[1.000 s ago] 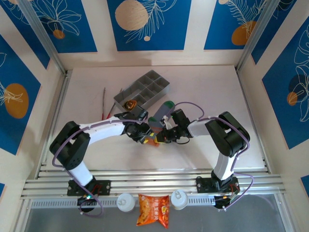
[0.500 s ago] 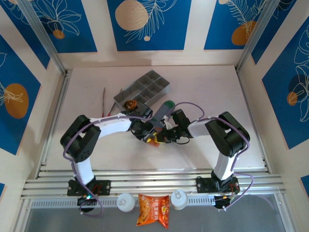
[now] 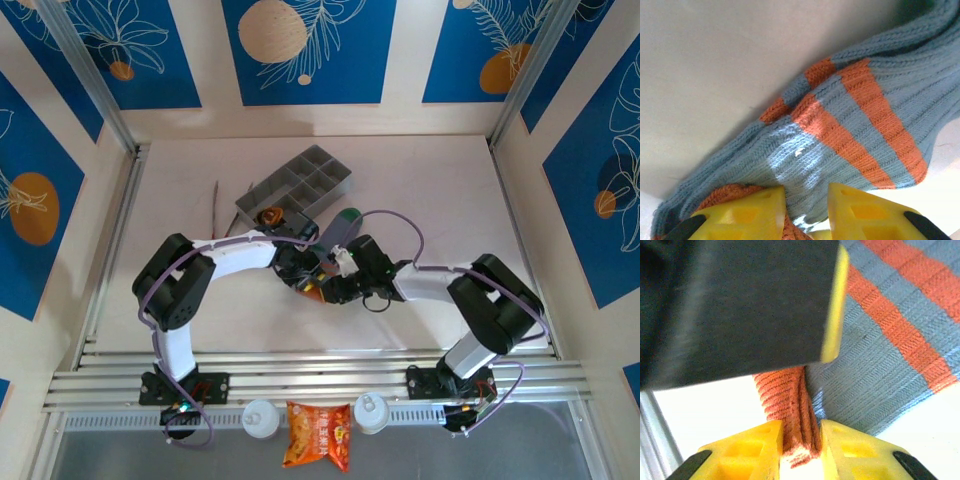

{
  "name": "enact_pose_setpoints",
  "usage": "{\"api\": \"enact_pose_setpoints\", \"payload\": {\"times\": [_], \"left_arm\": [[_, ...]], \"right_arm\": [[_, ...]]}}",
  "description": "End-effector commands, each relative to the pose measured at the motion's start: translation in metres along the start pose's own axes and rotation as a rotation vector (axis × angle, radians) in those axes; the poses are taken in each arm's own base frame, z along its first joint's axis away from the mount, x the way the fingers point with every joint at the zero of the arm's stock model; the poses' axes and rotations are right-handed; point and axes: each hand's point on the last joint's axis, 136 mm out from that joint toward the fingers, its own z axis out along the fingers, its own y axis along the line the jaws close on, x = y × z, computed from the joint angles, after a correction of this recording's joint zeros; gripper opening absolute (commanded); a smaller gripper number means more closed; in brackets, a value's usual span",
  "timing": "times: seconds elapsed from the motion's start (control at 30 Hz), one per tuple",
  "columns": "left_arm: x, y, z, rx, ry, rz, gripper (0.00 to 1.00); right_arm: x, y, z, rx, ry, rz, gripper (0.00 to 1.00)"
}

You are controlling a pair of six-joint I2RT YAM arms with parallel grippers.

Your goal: Roll the socks

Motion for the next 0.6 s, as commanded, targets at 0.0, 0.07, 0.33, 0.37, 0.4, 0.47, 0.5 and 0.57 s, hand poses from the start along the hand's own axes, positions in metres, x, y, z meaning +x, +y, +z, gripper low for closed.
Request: {"api": "enact_pose_setpoints", "payload": {"times": [0.0, 0.07, 0.33, 0.37, 0.4, 0.47, 0.5, 0.57], "left_arm": [[-0.011, 0.058, 0.019, -0.205, -0.016, -0.031, 0.31], [-0.011, 0.060, 0.020, -0.211, -0.017, -0.024, 0.31], [-0.013, 0.060, 0.021, -0.208, -0.019, -0.015, 0.31], [-0.013, 0.060, 0.021, -0.207, -0.019, -0.013, 0.30], [-0.014, 0.059, 0.020, -0.205, -0.020, -0.011, 0.31], [-0.014, 0.060, 0.020, -0.209, -0.018, -0.009, 0.30], [-0.014, 0.059, 0.020, -0.208, -0.019, -0.008, 0.30], [-0.015, 0.058, 0.020, -0.206, -0.018, -0.004, 0.30]], "right_arm": [[0.000, -0.009, -0.008, 0.134, -0.036, -0.157, 0.26], [-0.003, 0.002, -0.013, 0.158, -0.085, -0.272, 0.28], [0.007, 0.034, -0.017, 0.287, -0.120, -0.720, 0.45], [0.007, 0.033, -0.015, 0.326, -0.111, -0.763, 0.45], [0.005, 0.032, -0.014, 0.359, -0.114, -0.781, 0.46], [0.006, 0.035, -0.007, 0.377, -0.098, -0.826, 0.46], [0.003, 0.032, -0.004, 0.427, -0.097, -0.841, 0.46], [-0.003, 0.029, 0.001, 0.496, -0.089, -0.860, 0.46]]}}
